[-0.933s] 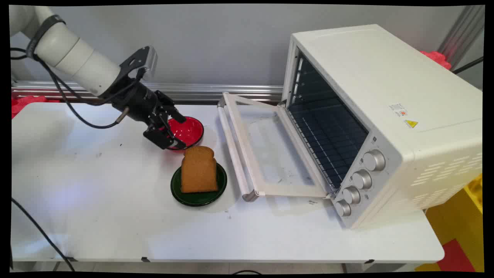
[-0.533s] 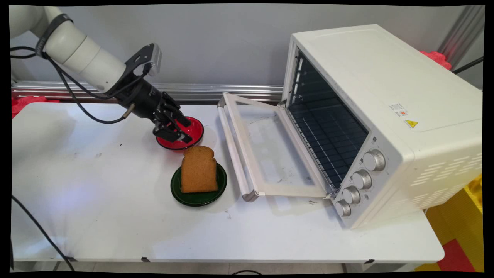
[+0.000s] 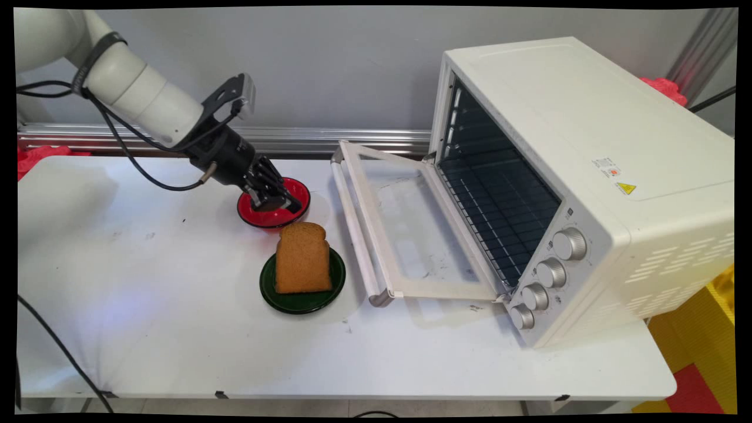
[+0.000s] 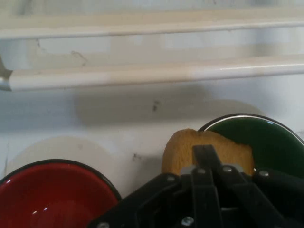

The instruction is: Close the oven

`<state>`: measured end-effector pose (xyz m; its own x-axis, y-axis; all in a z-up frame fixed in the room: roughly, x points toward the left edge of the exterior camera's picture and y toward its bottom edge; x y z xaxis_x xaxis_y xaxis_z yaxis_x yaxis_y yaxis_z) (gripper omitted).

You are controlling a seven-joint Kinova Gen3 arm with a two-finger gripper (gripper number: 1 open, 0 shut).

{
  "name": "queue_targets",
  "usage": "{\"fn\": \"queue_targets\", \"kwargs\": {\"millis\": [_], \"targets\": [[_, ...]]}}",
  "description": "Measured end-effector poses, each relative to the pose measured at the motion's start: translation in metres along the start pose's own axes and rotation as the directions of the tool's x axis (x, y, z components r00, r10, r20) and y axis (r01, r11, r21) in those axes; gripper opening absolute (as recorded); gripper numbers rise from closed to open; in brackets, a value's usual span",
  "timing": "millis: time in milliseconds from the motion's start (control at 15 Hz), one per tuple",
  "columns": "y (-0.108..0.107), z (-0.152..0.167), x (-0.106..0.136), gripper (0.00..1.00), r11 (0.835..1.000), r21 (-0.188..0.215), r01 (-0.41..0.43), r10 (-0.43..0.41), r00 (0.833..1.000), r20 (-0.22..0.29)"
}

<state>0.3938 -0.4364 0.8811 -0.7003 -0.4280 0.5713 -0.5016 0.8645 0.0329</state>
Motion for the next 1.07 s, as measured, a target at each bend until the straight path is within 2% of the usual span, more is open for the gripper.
{"fn": "queue_targets", "kwargs": {"millis": [1067], "targets": [[-0.012, 0.07, -0.008, 0.0, 0.999, -0.019, 0.046, -0.047, 0.997, -0.061]]}}
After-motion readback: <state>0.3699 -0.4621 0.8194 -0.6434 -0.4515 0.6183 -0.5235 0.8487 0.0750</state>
